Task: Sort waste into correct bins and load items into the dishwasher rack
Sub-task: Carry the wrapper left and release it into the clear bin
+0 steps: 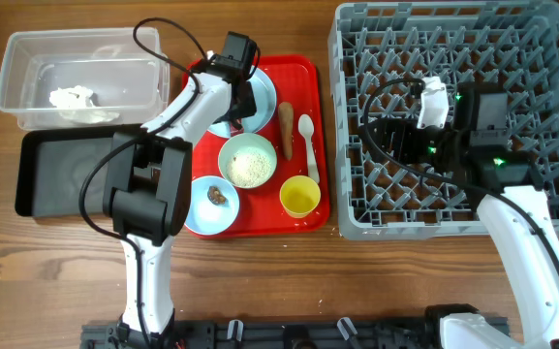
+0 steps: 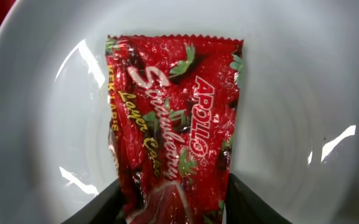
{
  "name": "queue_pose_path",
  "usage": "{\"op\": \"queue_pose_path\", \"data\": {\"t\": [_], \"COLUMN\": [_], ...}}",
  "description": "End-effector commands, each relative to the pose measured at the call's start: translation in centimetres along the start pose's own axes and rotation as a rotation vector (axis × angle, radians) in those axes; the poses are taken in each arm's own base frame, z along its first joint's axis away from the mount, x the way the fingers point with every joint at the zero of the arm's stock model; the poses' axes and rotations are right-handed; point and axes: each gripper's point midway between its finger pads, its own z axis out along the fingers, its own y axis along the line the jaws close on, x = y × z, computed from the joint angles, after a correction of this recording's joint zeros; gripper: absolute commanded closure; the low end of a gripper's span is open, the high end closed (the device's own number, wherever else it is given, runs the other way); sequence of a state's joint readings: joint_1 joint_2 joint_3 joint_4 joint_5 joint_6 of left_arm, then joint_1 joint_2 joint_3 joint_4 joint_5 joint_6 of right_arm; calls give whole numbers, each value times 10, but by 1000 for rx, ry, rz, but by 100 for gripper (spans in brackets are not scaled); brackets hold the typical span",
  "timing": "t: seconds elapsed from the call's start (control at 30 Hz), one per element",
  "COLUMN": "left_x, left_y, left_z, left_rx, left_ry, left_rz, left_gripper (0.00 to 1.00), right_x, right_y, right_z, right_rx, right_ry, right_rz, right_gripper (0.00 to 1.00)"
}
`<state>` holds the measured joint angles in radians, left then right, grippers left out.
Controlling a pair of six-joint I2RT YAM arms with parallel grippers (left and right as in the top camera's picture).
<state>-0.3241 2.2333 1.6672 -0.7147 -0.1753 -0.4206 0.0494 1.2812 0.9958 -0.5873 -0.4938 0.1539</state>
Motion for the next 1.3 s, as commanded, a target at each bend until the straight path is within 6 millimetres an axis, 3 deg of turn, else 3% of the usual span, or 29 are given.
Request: {"op": "queue_pose_path", "data": {"t": [0.0, 0.03, 0.1, 0.23, 0.37, 0.43, 0.5, 0.57, 0.67, 0.77, 0.9, 0.93, 1.0, 1.03, 1.1, 1.2, 1.27], "left_x": [21, 21, 20, 8, -31, -55, -68, -86, -98, -106, -113, -111, -110, -109, -111, -117, -119], "left_y": [13, 13, 12, 15, 18, 30, 44, 75, 117, 174, 228, 239, 247, 249, 249, 248, 237], "left_z": [30, 30, 30, 17, -40, -82, -105, -132, -141, -127, -98, -88, -78, -76, -77, -85, -94], "left_rx": [-58, -58, -56, -50, -5, 22, 33, 31, 2, -45, -79, -89, -94, -97, -94, -80, -21], "left_ry": [73, 73, 69, 36, -71, -153, -201, -264, -290, -286, -289, -279, -270, -265, -273, -299, -287], "left_rz": [61, 60, 60, 45, 2, -40, -80, -150, -243, -434, -666, -715, -743, -745, -746, -746, -658], "left_gripper": [73, 87, 96, 96, 96, 96, 96, 96, 96, 96, 96, 80, 32, 13, 0, 0, 0], "right_x": [-7, -7, -7, -7, -7, -7, -7, -7, -7, -7, -8, -8, -8, -8, -8, -9, -9], "right_y": [5, 5, 5, 5, 5, 5, 5, 5, 5, 5, 5, 5, 5, 5, 6, 6, 6], "right_z": [-1, -1, -1, -1, -1, -1, -1, -1, -1, -1, -1, -1, -1, -1, -1, -1, -1], "right_rx": [-19, -19, -19, -19, -19, -19, -19, -19, -19, -20, -20, -20, -20, -20, -21, -21, -21], "right_ry": [-9, -8, -8, -8, -8, -8, -7, -7, -8, -10, -12, -12, -12, -12, -14, -16, -15], "right_rz": [-2, -1, -1, -1, -1, -1, 0, -1, 4, 30, 46, 47, 47, 47, 46, 46, 47], "right_gripper": [0, 0, 0, 0, 0, 1, 0, 0, 0, 0, 0, 0, 0, 0, 0, 0, 0]}}
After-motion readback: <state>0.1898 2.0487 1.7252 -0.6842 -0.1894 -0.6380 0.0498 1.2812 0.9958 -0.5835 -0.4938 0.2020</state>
